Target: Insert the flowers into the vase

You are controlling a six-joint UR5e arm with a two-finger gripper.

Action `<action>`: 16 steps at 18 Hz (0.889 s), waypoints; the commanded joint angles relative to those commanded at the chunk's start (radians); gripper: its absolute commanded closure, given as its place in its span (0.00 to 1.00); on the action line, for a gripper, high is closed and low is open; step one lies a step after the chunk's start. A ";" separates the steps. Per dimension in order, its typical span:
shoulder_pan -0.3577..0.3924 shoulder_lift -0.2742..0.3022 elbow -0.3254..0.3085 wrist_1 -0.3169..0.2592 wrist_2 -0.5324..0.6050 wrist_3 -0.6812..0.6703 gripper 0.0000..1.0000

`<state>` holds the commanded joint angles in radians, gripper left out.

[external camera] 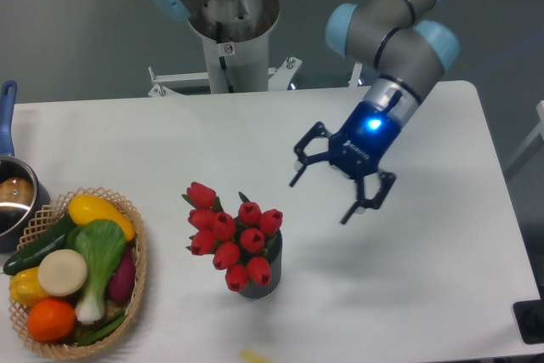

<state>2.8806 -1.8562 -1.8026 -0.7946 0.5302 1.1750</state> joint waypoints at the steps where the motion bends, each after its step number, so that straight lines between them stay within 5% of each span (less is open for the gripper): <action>1: 0.008 0.003 0.009 0.000 0.043 0.000 0.00; 11: 0.031 0.037 0.069 -0.002 0.690 0.029 0.00; 16: 0.039 0.009 0.065 -0.005 0.868 0.118 0.00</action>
<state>2.9191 -1.8468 -1.7379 -0.7992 1.3985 1.2928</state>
